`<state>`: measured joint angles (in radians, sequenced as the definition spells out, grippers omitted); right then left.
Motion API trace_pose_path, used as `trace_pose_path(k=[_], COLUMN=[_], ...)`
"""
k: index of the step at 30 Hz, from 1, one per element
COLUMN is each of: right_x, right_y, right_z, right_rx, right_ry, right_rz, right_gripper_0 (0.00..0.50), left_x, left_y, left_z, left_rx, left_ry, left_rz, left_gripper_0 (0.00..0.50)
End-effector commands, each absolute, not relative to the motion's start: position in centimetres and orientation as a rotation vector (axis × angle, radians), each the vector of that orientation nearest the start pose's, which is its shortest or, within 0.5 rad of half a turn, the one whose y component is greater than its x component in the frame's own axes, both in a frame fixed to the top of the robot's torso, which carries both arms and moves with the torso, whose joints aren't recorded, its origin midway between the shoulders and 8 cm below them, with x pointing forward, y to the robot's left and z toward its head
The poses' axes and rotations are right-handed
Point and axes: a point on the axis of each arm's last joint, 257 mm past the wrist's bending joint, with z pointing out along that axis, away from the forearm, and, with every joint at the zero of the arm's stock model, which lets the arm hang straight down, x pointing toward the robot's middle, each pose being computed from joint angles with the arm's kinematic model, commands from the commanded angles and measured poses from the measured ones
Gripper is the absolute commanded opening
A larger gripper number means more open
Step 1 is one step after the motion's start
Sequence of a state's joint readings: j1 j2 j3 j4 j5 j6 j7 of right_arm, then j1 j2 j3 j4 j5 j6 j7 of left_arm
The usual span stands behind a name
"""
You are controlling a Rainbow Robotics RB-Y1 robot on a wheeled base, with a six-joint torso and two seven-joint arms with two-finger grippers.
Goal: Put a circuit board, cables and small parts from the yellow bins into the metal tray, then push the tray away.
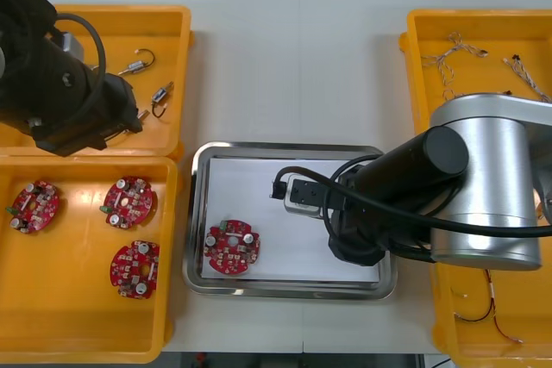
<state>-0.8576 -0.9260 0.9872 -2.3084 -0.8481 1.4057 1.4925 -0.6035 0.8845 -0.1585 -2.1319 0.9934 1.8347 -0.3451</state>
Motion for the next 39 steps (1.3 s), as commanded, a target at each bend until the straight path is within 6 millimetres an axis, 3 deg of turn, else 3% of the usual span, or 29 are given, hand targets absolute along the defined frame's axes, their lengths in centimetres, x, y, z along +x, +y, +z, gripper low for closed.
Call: trace_pose_path(k=[1, 6, 14, 27, 29, 30, 31, 33, 39], right_x=[35.1, 34.8, 34.4, 34.1, 34.2, 34.3, 34.5, 34.6, 34.8], right_y=[-6.1, -5.6, -6.0, -5.1, -5.1, -5.1, -4.9, -4.7, -4.5], right_z=[-23.6, -26.4, -29.2, -31.9, -31.9, -31.8, -31.7, -31.6, -31.1], right_rx=[-1.782, -1.795, -1.815, -1.771, -1.775, -1.775, -1.773, -1.772, -1.762], right_ry=[1.998, 2.044, 2.111, 2.144, 2.136, 2.130, 2.117, 2.106, 2.084], right_rz=[-0.074, -0.038, -0.045, -0.004, -0.011, -0.015, -0.015, -0.016, -0.011], right_gripper_0=[0.000, 0.000, 0.000, 0.000, 0.044, 0.092, 0.207, 0.500, 0.500], left_x=[44.0, 44.8, 46.8, 50.3, 50.7, 51.0, 51.4, 51.9, 53.5], left_y=[28.0, 31.4, 35.9, 40.6, 41.3, 41.7, 42.0, 42.5, 43.1], left_z=[-9.4, -9.3, -8.5, -8.3, -8.4, -8.5, -8.6, -8.9, -9.8], left_rx=[-0.706, -0.818, -0.860, -0.836, -0.825, -0.823, -0.821, -0.823, -0.838], left_ry=[2.553, 2.535, 2.534, 2.520, 2.518, 2.515, 2.510, 2.501, 2.469], left_rz=[-0.203, -0.166, -0.145, -0.112, -0.109, -0.110, -0.115, -0.128, -0.182], left_gripper_0=[0.500, 0.500, 0.500, 0.500, 0.500, 0.500, 0.500, 0.500, 0.500])
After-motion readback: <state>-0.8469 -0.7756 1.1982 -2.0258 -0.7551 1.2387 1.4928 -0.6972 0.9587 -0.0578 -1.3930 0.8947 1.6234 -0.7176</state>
